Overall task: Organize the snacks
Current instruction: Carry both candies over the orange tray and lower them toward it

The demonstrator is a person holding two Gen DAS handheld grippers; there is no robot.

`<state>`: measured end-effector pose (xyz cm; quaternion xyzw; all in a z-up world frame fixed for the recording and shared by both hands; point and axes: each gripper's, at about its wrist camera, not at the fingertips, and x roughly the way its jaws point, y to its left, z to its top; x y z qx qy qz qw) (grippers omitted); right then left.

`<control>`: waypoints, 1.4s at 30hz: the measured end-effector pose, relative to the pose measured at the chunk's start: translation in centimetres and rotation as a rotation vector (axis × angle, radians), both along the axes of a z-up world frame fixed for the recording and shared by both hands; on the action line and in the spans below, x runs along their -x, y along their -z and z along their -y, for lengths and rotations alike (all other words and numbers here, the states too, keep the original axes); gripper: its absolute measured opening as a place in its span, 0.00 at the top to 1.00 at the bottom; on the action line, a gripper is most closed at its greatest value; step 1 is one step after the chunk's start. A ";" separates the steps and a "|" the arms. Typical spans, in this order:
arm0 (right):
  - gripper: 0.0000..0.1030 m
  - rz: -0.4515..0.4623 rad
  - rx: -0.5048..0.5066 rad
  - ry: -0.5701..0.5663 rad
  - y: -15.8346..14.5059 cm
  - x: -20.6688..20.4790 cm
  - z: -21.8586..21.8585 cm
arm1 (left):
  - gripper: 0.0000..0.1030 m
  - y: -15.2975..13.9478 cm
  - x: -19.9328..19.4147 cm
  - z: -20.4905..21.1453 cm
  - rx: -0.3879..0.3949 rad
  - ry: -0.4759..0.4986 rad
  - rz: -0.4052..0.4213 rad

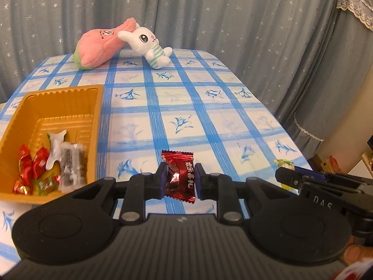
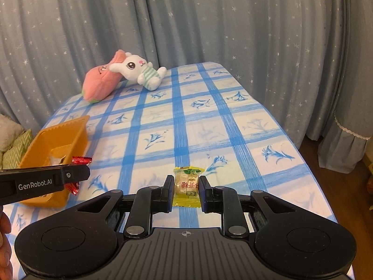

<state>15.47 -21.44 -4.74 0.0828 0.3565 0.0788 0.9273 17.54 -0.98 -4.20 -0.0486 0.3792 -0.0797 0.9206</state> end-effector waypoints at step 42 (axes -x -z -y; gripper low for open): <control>0.79 0.028 0.025 -0.156 -3.4 5.3 -6.3 | 0.79 -3.0 8.5 -7.4 -0.020 -0.101 0.026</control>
